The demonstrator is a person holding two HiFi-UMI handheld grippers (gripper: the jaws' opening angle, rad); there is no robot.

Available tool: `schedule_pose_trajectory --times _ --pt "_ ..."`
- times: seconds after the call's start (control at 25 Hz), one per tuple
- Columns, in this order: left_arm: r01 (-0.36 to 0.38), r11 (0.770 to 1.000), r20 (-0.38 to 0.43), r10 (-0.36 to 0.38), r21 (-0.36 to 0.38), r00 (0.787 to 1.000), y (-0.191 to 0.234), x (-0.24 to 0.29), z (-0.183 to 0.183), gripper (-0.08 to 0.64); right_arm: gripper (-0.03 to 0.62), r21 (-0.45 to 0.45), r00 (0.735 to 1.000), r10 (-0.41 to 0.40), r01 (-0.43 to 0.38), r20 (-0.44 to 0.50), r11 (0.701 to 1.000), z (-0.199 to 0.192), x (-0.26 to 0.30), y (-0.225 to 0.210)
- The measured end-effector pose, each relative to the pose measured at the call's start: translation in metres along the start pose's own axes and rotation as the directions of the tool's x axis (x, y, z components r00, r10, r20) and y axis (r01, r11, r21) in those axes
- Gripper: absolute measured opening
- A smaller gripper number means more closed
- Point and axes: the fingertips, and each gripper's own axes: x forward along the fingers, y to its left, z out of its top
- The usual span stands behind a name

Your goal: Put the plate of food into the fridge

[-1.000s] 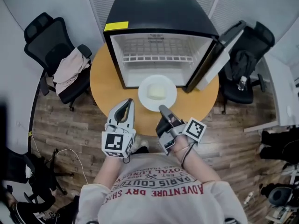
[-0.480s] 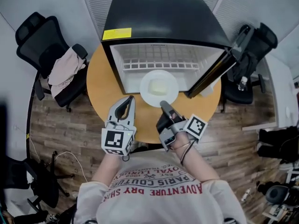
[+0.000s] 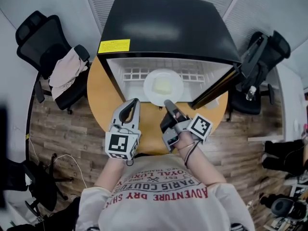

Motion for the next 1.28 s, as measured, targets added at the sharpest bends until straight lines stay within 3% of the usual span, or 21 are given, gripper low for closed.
schedule_pose_trajectory --times 0.64,1.28 --pt "-0.001 1.0 -0.023 0.001 -0.015 1.0 0.008 0.044 -0.005 0.026 0.038 0.1 1.0 -0.021 0.019 0.017 0.995 0.032 0.045 -0.006" --pt "0.001 1.0 -0.035 -0.002 -0.018 0.999 0.011 0.062 -0.012 0.026 0.06 0.053 0.999 -0.017 0.015 0.048 0.998 0.052 0.07 -0.003"
